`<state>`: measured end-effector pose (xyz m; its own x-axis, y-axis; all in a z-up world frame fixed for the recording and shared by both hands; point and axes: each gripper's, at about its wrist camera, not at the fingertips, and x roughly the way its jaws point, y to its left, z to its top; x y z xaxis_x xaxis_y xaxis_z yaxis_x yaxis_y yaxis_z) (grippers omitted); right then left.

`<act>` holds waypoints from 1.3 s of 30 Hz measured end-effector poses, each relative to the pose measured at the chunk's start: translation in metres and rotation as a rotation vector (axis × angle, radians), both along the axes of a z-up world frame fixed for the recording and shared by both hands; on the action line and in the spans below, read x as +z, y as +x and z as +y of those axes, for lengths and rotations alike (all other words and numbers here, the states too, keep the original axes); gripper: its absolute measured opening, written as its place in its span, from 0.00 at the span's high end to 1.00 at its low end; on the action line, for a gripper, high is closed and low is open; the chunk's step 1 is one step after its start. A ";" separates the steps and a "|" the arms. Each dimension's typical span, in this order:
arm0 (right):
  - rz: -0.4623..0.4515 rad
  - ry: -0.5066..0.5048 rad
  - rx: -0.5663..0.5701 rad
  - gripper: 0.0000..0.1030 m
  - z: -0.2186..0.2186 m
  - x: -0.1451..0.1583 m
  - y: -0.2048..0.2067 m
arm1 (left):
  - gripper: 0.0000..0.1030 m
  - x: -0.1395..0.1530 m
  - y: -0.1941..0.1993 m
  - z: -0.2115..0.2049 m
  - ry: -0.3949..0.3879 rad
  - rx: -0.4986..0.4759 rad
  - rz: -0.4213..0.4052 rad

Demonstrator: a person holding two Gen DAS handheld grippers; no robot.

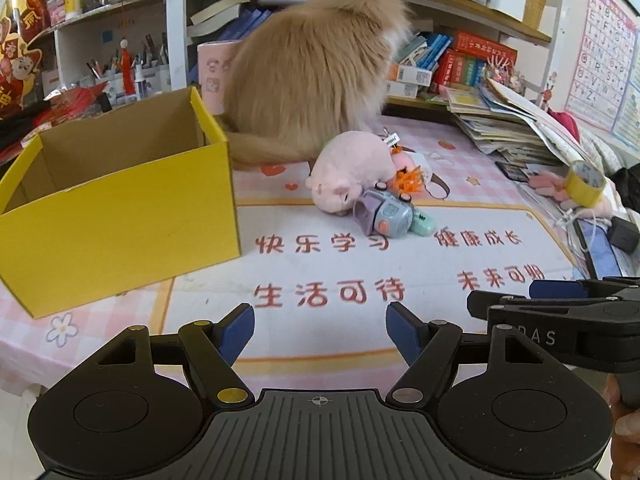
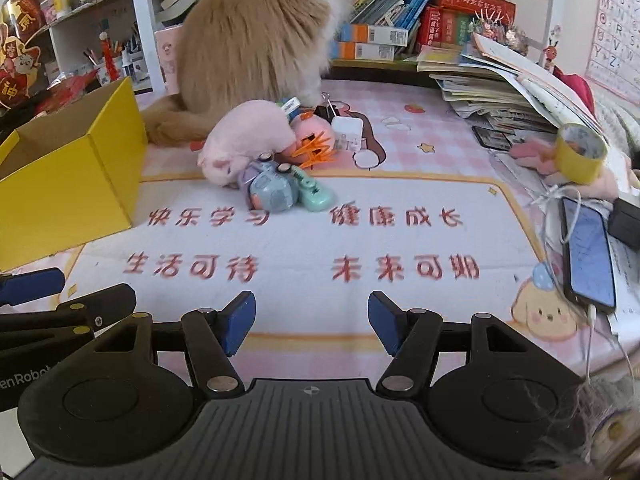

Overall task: Organize objects
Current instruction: 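Move both open tools back toward the toy pile, then grasp the grey-blue toy car with the left tool while the right tool grasps the mint-green clip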

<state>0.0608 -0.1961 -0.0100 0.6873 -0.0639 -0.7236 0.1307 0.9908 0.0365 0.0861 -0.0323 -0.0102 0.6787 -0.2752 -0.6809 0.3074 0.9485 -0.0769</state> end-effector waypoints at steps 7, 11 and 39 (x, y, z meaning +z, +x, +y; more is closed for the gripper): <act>0.011 0.024 0.024 0.46 -0.031 -0.007 0.043 | 0.28 -0.001 0.029 -0.018 -0.059 0.066 0.034; -0.011 0.030 0.037 0.52 -0.046 -0.006 0.065 | 0.29 -0.001 0.046 -0.036 -0.038 0.070 0.021; 0.014 0.101 0.100 0.61 -0.095 -0.009 0.130 | 0.52 -0.046 0.132 -0.104 -0.099 0.078 0.111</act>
<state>0.1905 -0.2914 -0.0190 0.6763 0.0782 -0.7325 0.0327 0.9902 0.1359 0.2181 -0.1362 -0.0562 0.6228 -0.2941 -0.7250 0.2175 0.9552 -0.2006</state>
